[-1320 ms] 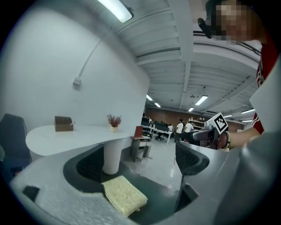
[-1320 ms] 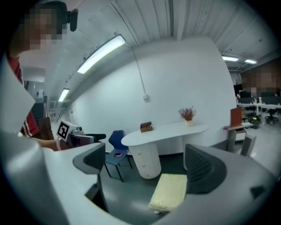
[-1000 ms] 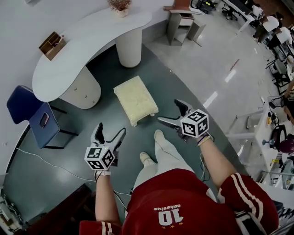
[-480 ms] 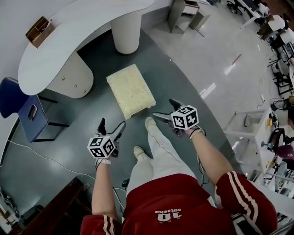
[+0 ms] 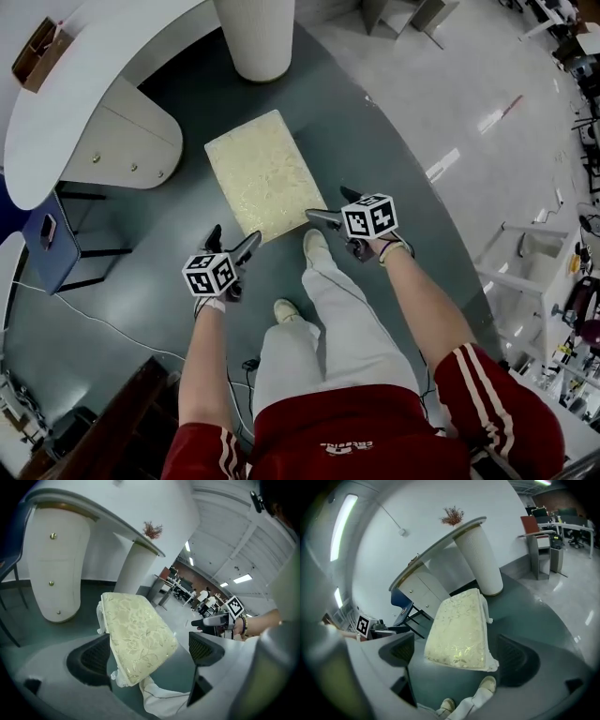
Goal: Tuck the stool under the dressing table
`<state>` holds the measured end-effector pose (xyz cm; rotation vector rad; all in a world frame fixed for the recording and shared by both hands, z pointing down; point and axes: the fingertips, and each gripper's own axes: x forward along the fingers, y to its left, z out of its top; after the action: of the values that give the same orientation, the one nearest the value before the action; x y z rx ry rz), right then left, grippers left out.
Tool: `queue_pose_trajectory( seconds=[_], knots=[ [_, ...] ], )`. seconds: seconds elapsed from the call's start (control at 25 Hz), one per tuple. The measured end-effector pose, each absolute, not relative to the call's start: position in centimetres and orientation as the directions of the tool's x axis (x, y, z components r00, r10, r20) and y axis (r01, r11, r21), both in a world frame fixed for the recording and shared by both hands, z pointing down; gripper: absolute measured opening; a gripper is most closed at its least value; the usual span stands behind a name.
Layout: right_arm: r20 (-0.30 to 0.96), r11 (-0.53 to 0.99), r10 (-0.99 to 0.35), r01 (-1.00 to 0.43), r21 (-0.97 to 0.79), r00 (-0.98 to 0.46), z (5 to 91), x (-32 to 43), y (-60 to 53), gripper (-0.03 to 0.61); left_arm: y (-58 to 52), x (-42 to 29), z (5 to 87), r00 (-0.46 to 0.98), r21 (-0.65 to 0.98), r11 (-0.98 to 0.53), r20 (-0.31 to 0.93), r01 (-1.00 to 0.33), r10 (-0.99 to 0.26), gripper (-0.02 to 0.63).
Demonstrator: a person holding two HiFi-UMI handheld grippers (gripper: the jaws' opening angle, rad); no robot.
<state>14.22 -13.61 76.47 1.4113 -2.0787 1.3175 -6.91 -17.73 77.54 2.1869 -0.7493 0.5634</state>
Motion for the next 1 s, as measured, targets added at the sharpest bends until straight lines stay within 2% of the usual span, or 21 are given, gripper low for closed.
queue_pose_trajectory(
  seconds=[0.24,0.44,0.68,0.84,1.0],
  knots=[
    [0.669,0.082,-0.519,-0.81,-0.58,-0.532,84.9,14.2,-18.2,0.532,-21.1,-6.1,85.9,0.73,0.572,-0.468,0.615,-0.673,-0.298,0.533],
    [0.682,0.091,-0.459,-0.794,-0.601,-0.569,89.6,13.5,-21.3,0.534,-23.3,-4.7,89.6,0.757,0.634,-0.423,0.6,-0.647,-0.26,0.543],
    [0.645,0.098,-0.38,-0.722,-0.685,-0.663,92.3,11.4,-22.9,0.56,-25.5,-2.9,92.1,0.772,0.683,-0.365,0.59,-0.633,-0.235,0.577],
    [0.618,0.131,-0.312,-0.677,-0.724,-0.721,92.8,10.3,-23.5,0.583,-25.6,-2.3,93.2,0.813,0.737,-0.354,0.56,-0.576,-0.158,0.598],
    [0.616,0.176,-0.264,-0.665,-0.725,-0.742,93.0,10.2,-23.8,0.586,-25.7,-2.2,93.4,0.839,0.761,-0.356,0.511,-0.543,-0.187,0.6]
  ],
)
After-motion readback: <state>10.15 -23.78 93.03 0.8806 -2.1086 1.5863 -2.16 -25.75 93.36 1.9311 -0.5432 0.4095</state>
